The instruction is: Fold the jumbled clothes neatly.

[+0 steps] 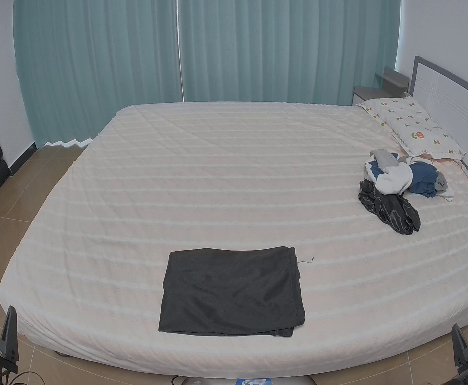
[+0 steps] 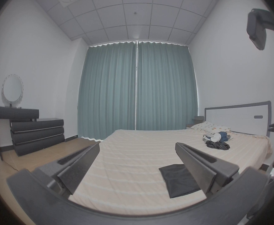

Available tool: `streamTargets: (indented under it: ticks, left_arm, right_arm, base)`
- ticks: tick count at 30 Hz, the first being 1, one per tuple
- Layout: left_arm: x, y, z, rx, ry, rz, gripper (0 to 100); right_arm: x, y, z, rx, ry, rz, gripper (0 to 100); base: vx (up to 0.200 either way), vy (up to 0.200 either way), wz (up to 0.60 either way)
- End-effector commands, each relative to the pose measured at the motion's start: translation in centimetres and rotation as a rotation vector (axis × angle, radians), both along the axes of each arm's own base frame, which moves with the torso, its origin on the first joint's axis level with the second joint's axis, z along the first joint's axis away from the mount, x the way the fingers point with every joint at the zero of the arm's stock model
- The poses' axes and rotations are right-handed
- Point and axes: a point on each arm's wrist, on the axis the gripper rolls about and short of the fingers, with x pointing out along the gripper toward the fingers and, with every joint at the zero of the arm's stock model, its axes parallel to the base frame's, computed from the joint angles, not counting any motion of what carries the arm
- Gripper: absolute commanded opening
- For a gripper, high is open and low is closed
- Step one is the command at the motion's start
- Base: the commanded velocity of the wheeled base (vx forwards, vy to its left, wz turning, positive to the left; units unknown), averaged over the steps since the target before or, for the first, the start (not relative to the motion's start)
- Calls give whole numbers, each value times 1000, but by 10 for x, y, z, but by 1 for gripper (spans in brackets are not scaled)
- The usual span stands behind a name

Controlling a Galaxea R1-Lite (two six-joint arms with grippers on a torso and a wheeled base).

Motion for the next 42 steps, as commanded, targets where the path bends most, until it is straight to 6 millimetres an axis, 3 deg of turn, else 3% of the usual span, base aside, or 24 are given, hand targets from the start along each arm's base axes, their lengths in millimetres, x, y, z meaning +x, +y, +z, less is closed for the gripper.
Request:
streamTargets:
  ticks: [1, 7, 9, 24, 30, 42]
  left_arm:
    - [1, 0, -6, 25, 13, 13, 100]
    - [2, 1, -16, 47, 107, 59, 100]
    - [2, 1, -27, 66, 215, 62, 100]
    - [3, 2, -26, 125, 237, 118, 100]
    - [-4, 2, -27, 103, 196, 386, 100]
    - [-7, -2, -28, 127, 137, 196, 100]
  right_arm:
    - [0, 0, -6, 18, 27, -7, 100]
    - [0, 0, -6, 35, 31, -11, 100]
    - [0, 0, -6, 34, 27, -11, 100]
    - [0, 0, -6, 43, 27, -14, 100]
    - [0, 0, -6, 43, 27, -14, 100]
    - [0, 0, -6, 44, 27, -16, 100]
  base:
    - [0, 0, 0]
    - [0, 0, 0]
    - [0, 0, 0]
    - [0, 0, 0]
    - [0, 0, 0]
    - [0, 0, 0]
